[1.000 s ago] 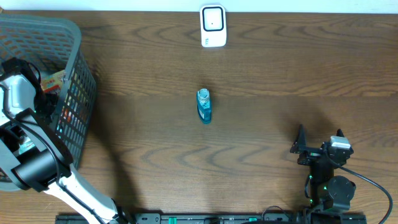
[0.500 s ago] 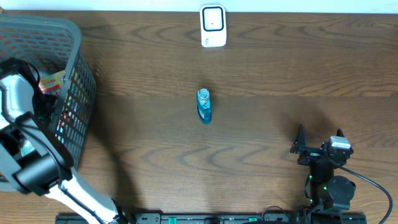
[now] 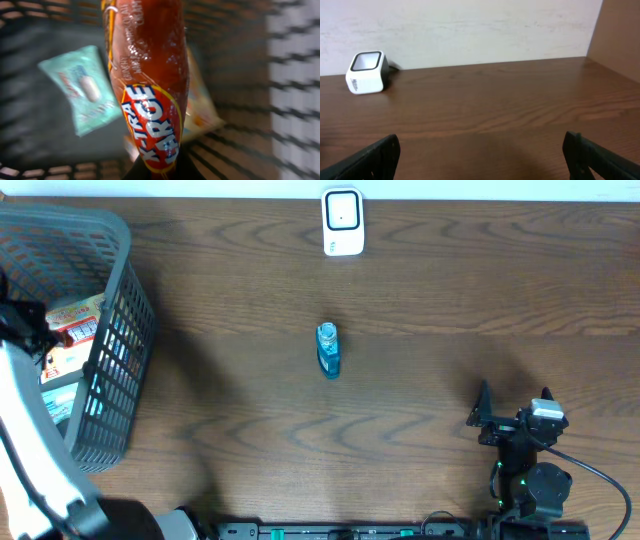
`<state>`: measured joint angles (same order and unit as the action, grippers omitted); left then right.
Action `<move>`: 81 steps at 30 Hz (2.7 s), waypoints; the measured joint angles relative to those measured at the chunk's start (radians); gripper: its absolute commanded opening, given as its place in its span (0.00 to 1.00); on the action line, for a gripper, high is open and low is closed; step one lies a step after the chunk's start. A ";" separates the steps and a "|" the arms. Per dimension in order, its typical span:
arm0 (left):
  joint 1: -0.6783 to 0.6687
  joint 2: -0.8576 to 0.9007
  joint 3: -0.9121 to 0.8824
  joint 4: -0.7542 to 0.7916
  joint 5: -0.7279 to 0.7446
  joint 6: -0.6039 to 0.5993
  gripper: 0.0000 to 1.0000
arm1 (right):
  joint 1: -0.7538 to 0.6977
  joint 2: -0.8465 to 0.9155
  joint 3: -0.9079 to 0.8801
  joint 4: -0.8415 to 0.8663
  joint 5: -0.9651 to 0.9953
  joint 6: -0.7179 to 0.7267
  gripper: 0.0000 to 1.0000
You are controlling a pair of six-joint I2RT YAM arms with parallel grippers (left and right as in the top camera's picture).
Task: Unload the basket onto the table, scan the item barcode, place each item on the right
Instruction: 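Reach the left gripper into the basket and grasp the orange snack bar, then carry the orange snack bar past the white scanner with the left gripper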
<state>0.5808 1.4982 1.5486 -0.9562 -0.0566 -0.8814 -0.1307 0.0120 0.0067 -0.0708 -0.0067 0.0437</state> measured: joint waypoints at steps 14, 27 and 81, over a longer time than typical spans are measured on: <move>-0.371 -0.403 0.000 0.205 0.436 0.167 0.07 | 0.000 0.000 0.000 0.000 0.000 0.000 0.99; -1.015 -0.272 0.000 0.286 0.445 0.470 0.08 | 0.000 0.000 0.000 0.000 0.000 0.000 0.99; -1.403 0.452 0.004 0.311 -0.121 0.572 0.07 | 0.000 0.000 0.000 0.000 0.000 0.000 0.99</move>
<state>-0.8227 1.9503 1.5524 -0.6453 -0.1780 -0.3096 -0.1307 0.0120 0.0067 -0.0708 -0.0067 0.0437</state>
